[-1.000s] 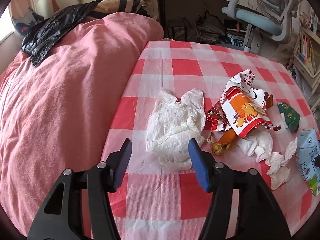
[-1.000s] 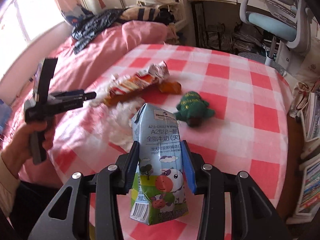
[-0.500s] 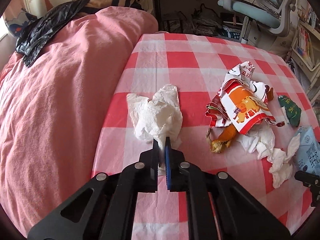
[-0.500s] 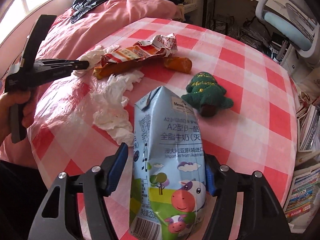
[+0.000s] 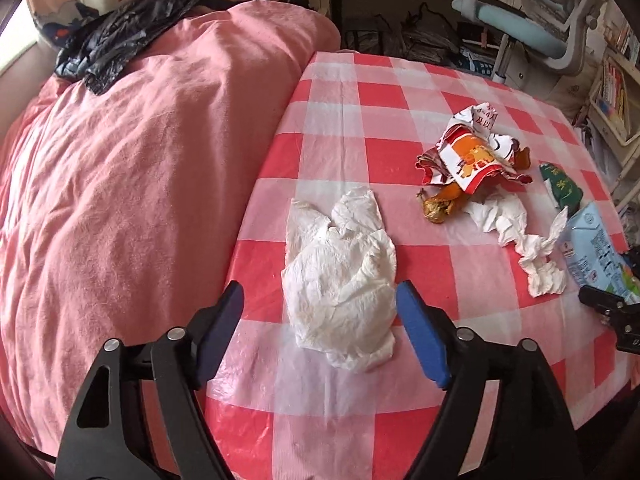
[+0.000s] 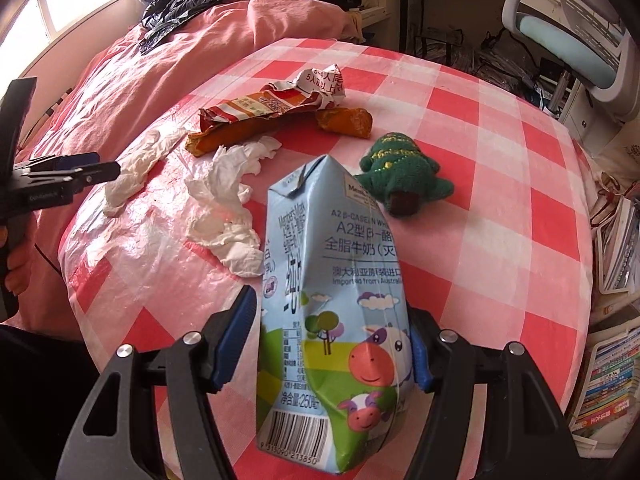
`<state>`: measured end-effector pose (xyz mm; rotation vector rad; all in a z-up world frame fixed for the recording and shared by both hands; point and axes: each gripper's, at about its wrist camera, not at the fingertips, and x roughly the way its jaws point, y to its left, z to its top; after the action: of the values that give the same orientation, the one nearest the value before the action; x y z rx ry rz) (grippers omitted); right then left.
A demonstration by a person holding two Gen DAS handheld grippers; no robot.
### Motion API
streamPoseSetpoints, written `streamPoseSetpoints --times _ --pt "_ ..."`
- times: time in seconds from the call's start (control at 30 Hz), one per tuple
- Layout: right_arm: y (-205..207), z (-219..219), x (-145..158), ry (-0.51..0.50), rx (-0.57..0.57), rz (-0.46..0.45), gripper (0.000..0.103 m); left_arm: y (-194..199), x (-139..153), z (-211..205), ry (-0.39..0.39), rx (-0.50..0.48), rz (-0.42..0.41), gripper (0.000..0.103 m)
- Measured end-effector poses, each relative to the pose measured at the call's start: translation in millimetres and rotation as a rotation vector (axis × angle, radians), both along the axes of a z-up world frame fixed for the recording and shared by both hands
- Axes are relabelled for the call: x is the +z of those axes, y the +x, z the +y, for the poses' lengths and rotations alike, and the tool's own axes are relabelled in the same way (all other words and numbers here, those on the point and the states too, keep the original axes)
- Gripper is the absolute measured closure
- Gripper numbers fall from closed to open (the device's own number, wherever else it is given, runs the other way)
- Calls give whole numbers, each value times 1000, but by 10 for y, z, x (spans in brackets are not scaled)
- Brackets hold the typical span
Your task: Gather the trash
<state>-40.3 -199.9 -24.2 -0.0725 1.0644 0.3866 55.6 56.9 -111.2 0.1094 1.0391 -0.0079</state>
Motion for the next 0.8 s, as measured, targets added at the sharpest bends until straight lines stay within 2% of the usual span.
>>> streamPoseSetpoints --times 0.1,0.17,0.2,0.23,0.27,0.3,0.33,0.57,0.7,0.8 --pt "24 -5 -20 3 -4 3 39 103 -82 -67 83 0 -9 24" --pt "40 5 -31 11 -3 4 43 171 -135 -90 92 -10 -6 27" --pt "43 11 -34 16 0 5 44 203 -158 -90 72 -16 0 39" --pt "42 13 -34 19 3 3 45 221 -155 -80 34 -18 -1 57" --pt "36 13 -32 25 4 1 45 246 -140 -67 -16 -14 13 69" --pt "32 9 -32 32 4 1 45 248 -122 -69 -37 -11 20 88" --pt "27 -1 -28 46 2 2 45 241 -104 -80 -49 -9 20 91" --pt "-45 -143 115 204 -55 -5 45 -65 288 -118 -138 -34 -111 93" --pt "-169 -124 223 231 -58 -36 45 -251 398 -115 -200 -37 -149 93" --pt "-255 -123 291 245 -63 -66 45 -418 425 -184 -205 -49 -166 93"
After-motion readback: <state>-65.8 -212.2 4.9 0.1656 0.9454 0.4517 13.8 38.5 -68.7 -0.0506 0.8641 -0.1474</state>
